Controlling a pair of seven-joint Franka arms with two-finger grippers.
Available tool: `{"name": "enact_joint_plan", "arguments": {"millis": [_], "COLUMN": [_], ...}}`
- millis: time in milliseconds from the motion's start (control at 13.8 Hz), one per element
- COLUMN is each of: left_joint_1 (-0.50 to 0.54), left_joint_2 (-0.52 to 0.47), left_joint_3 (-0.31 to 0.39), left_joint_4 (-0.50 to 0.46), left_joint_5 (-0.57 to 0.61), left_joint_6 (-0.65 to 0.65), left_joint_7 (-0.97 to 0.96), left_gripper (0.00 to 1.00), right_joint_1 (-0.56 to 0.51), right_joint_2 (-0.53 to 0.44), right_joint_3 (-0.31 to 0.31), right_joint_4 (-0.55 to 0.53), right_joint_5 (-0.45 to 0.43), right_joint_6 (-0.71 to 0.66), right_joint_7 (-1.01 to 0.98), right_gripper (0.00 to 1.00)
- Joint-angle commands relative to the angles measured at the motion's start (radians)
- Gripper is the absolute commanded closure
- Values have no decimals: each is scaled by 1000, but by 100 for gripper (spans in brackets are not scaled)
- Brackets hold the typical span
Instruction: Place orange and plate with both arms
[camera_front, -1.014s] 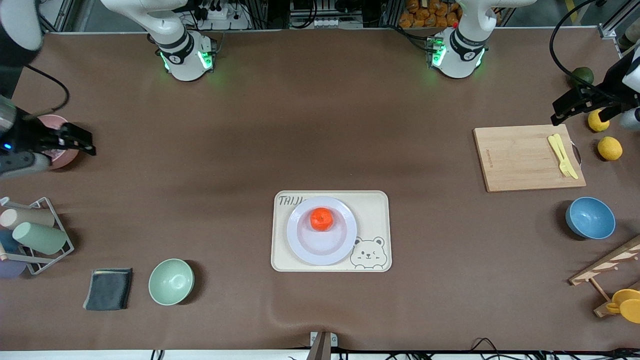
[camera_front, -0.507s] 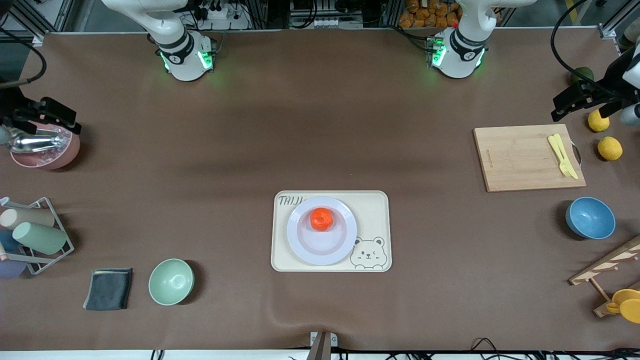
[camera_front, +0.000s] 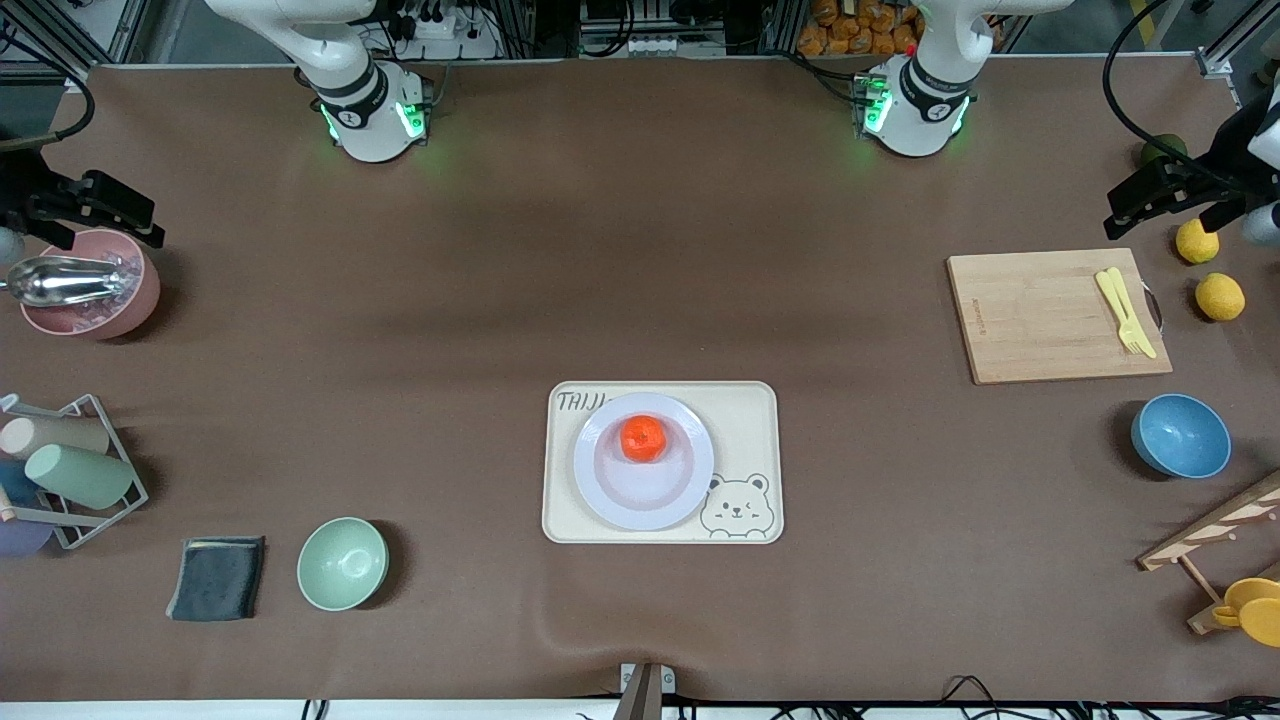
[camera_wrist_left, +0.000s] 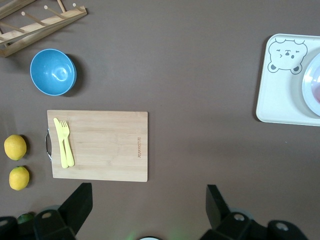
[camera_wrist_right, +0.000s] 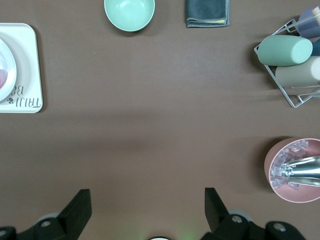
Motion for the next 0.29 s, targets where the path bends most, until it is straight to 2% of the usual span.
{"name": "enact_joint_plan", "arguments": {"millis": [0, 217], "left_joint_1": [0, 6], "left_joint_2": [-19, -19], "left_joint_3": [-6, -8], "left_joint_4": [-11, -11], "left_joint_5": [-3, -3], "left_joint_6": [-7, -9], "left_joint_7": [20, 21], "left_gripper": [0, 0], "right_joint_1": [-27, -24], "right_joint_2": [-14, -14], "right_joint_3": [20, 20], "right_joint_4": [-15, -18], "right_joint_5": [3, 4], "right_joint_6": [4, 1], "right_joint_7": [-22, -23], "right_gripper": [0, 0]}}
